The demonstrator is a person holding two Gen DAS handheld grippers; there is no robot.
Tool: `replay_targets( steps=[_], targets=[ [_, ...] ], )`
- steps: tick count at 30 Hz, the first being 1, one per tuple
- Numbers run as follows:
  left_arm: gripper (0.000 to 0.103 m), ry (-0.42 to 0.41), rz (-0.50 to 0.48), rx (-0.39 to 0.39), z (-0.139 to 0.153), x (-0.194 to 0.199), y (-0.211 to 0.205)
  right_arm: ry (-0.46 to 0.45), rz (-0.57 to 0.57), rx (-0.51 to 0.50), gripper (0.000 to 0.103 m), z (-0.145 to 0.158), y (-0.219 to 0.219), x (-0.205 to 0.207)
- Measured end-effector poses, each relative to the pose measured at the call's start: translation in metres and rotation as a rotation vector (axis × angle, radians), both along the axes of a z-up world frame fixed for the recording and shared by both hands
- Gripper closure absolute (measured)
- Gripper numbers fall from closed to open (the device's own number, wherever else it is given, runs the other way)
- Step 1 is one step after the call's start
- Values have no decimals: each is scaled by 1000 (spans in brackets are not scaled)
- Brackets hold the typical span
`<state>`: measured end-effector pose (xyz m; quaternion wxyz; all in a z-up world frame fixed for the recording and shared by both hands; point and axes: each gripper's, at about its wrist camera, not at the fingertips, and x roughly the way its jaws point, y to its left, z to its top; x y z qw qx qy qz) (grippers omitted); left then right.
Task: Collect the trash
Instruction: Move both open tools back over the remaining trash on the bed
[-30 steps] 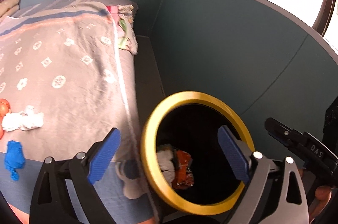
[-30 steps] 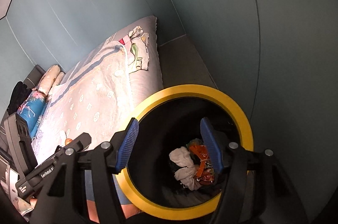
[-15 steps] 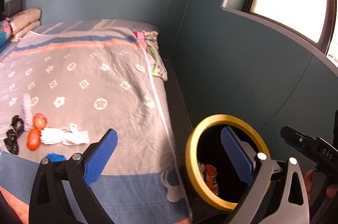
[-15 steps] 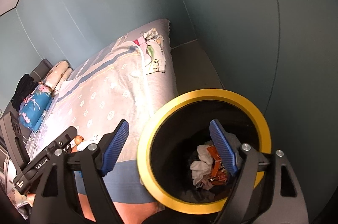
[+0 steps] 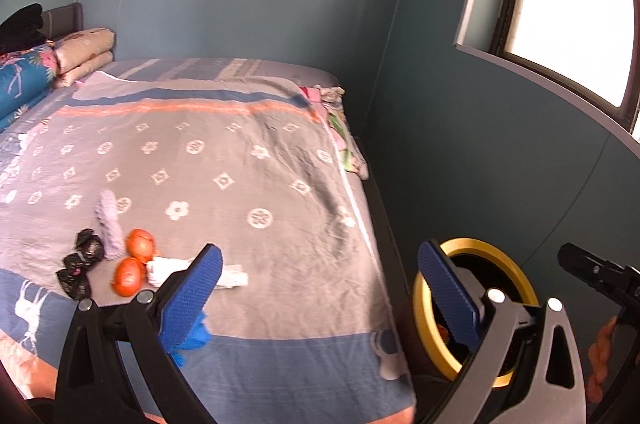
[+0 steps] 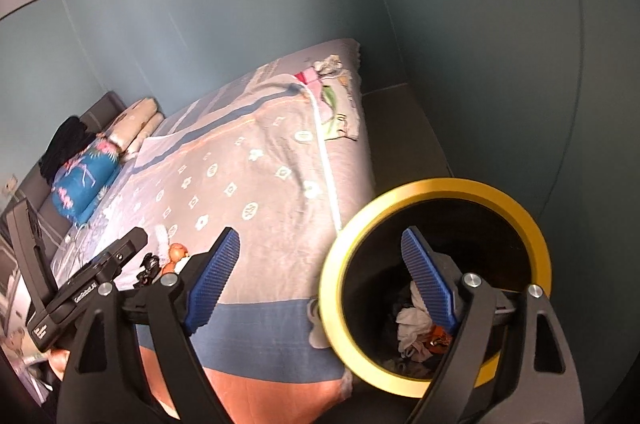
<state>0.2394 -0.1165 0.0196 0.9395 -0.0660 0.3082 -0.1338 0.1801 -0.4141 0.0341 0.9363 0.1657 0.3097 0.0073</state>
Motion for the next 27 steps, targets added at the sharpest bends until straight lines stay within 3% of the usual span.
replay_targets(
  steps=[13,27],
  targets=[
    [8,-24,110,25,3,-5,66,-4,146,-57,22,15,78,13],
    [8,8,250,62,-19,13,141,34,313,-102,22,2,164,35]
  ],
)
